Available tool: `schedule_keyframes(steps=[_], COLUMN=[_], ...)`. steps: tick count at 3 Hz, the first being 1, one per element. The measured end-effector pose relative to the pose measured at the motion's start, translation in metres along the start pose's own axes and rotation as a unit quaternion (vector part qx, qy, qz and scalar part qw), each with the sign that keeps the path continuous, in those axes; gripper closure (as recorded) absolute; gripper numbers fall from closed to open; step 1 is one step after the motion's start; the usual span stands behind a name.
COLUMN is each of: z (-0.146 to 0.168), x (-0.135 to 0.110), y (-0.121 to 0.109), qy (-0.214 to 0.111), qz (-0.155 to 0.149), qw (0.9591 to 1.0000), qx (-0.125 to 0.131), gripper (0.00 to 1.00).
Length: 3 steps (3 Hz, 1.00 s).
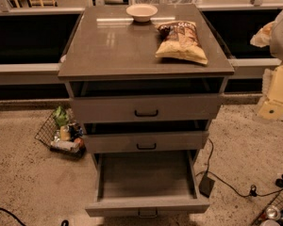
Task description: Place brown chip bag into bottom drawer
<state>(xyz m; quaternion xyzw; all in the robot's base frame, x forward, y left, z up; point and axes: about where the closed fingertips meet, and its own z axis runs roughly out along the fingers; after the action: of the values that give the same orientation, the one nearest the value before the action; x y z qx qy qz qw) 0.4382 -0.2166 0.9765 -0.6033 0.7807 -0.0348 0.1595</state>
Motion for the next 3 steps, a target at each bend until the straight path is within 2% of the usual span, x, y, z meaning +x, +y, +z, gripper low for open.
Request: schedule_keyframes(steps=[1,2,3], z=[0.001,0.011,0.032], x=[0.000,-0.002,-0.008], y=[-0.002,-0.015,-0.059], qy=[-0.002,-0.015,-0.076], qz=[0.001,0.005,0.003], qw=[1.0000,0.9999,0.9967], qx=[0.001,0.007,0.027], gripper=[0.00,0.00,0.00])
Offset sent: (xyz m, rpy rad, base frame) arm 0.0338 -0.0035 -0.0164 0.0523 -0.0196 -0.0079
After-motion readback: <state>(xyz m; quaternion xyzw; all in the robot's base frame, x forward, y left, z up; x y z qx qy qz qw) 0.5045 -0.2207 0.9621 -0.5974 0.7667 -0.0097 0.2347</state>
